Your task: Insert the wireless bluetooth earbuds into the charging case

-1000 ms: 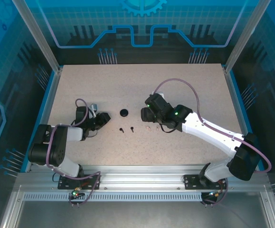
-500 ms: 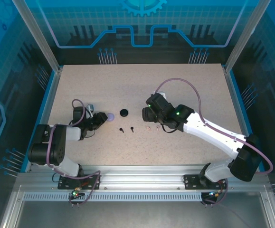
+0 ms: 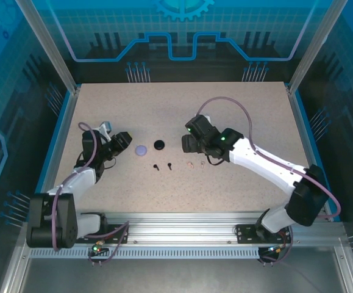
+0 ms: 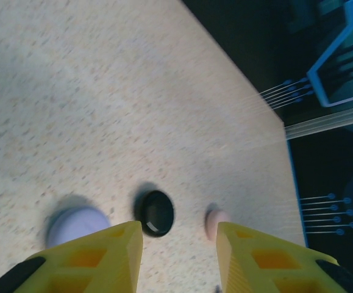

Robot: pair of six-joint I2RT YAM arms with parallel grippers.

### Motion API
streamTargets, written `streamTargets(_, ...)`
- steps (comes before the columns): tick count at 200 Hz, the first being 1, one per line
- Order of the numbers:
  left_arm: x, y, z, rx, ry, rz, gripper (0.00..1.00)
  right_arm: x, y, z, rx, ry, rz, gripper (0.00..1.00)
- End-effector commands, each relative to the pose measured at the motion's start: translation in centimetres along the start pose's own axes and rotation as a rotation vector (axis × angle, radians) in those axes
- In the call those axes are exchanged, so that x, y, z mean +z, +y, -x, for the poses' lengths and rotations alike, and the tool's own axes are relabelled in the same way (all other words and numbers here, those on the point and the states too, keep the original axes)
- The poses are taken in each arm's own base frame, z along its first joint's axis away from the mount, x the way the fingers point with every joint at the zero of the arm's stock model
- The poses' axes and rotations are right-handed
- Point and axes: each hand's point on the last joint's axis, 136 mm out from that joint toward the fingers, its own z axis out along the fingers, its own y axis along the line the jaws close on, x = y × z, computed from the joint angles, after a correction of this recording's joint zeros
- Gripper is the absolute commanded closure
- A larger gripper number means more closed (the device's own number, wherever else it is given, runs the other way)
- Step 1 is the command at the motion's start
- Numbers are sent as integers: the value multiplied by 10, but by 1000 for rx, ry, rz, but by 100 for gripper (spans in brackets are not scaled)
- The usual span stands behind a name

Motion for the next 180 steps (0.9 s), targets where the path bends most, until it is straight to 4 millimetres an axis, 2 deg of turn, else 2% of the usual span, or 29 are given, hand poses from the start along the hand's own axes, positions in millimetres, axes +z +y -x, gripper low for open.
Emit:
streamTargets(1, -13, -39, 15, 23, -31, -95, 60, 18, 4, 3, -91, 52, 6, 21)
streamTargets(48, -33, -99, 30, 122, -84, -226, 58, 58, 14, 12, -316, 141, 61, 22)
streamTargets(92, -40, -130, 41, 161, -111, -303, 57, 97, 15, 5, -433, 246, 85, 22)
streamTargets(121, -44, -141, 46, 191, -132, -322, 54, 117, 14, -1, -449, 297, 63, 23)
streamTargets(180, -39, -146, 52, 199, -139, -338, 53, 152, 9, -12, -422, 388, 15, 23)
